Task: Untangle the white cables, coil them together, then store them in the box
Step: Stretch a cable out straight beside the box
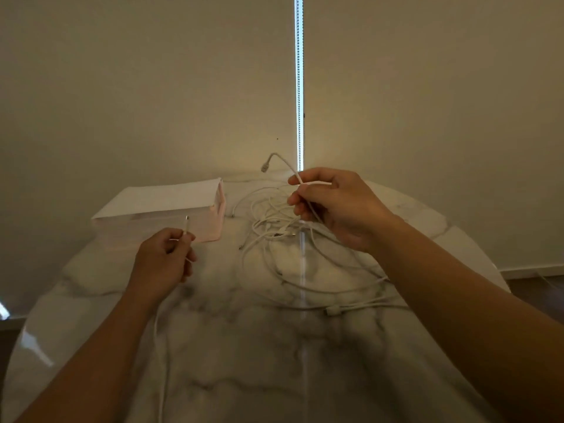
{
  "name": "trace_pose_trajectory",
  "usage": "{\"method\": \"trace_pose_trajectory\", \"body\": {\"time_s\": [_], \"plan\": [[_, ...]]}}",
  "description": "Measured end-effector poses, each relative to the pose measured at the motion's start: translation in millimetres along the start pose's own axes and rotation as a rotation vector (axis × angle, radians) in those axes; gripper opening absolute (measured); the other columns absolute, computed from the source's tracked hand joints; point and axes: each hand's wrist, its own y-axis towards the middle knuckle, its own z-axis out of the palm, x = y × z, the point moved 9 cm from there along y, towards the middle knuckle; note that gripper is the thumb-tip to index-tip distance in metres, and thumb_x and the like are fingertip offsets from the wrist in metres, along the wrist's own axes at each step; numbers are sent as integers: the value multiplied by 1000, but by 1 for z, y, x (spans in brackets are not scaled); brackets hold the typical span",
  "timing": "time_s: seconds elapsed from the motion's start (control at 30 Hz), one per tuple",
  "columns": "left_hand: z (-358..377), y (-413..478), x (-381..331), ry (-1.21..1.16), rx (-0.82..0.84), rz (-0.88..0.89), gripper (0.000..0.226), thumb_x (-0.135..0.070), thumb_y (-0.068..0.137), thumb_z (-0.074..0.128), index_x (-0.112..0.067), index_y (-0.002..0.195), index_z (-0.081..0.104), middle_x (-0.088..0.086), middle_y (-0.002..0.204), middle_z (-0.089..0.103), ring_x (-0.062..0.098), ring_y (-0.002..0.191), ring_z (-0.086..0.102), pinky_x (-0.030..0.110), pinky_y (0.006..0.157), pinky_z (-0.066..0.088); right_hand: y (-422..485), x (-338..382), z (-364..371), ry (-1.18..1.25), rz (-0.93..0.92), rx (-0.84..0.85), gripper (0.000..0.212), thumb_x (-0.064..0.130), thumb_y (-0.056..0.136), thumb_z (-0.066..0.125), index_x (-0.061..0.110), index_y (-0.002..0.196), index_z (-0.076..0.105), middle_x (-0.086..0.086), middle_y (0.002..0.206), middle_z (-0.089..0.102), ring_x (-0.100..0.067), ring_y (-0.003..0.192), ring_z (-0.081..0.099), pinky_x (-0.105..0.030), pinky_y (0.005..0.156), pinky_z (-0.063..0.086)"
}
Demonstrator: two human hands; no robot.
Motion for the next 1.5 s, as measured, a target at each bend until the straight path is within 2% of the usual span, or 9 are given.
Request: {"method": "trace_pose_trajectory", "body": {"time_s": [0.13, 0.27, 0.43, 0.6, 0.77, 0.87, 0.97, 1.27, 1.5], "plan": [[0, -2, 0, -227, 47, -111, 15, -13, 102, 46, -7, 97, 58, 11, 73, 68, 18, 51, 57, 28, 45, 45, -10, -9, 36, 53, 41, 98, 15, 0, 94, 56, 0, 106, 65, -15, 75, 69, -22, 60, 57, -31, 58, 47], [11, -3, 10, -485, 144, -273, 17, -10, 104, 38, -6, 106, 55, 6, 67, 57, 11, 42, 37, 19, 36, 26, -16, -36, 62, 48, 133, 121, 20, 15, 99, 55, 8, 114, 67, -9, 60, 57, -19, 53, 46, -30, 51, 36], [31, -11, 17, -706, 268, -441, 22, -17, 102, 40, -5, 107, 58, -2, 58, 34, 7, 42, 23, 19, 38, 13, -25, -51, 86, 10, 109, 173, 21, 5, 97, 54, 14, 109, 69, -13, 75, 70, -20, 63, 59, -32, 62, 49], [33, -17, 15, -768, 239, -482, 23, -20, 103, 42, -5, 101, 60, 1, 61, 49, 10, 49, 41, 18, 41, 38, -32, -65, 108, -169, 80, 275, 21, 5, 95, 58, 17, 110, 68, -11, 81, 75, -21, 67, 68, -34, 70, 59], [34, -18, 18, -804, 209, -511, 27, -18, 102, 46, -1, 96, 66, 7, 73, 72, 15, 64, 69, 27, 61, 60, -36, -71, 123, -401, -20, 330, 24, 3, 95, 57, 22, 105, 69, -10, 80, 75, -21, 63, 69, -37, 68, 62], [38, -18, 18, -853, 247, -528, 28, -20, 102, 45, -3, 96, 66, 7, 76, 72, 15, 65, 68, 30, 68, 60, -36, -80, 125, -471, -9, 345, 22, 6, 96, 58, 16, 113, 68, -9, 80, 75, -23, 64, 70, -37, 67, 62], [39, -18, 18, -884, 278, -532, 28, -22, 102, 44, -5, 95, 66, 6, 76, 71, 15, 62, 67, 27, 63, 60, -35, -84, 123, -472, 19, 338, 16, 9, 96, 59, 17, 107, 68, -8, 79, 75, -19, 60, 69, -38, 66, 62], [44, -21, 16, -907, 336, -546, 29, -21, 102, 42, -6, 99, 67, 4, 76, 70, 16, 64, 67, 29, 63, 60, -29, -77, 119, -555, -54, 283, 10, 10, 94, 62, 18, 97, 66, -8, 79, 74, -8, 53, 65, -18, 54, 53], [47, -22, 17, -958, 353, -570, 26, -21, 101, 43, -8, 100, 65, -1, 66, 57, 14, 59, 57, 27, 57, 56, -32, -79, 123, -845, -136, 349, 10, 21, 93, 64, 18, 101, 70, 0, 84, 73, -4, 60, 61, -22, 66, 55]]}}
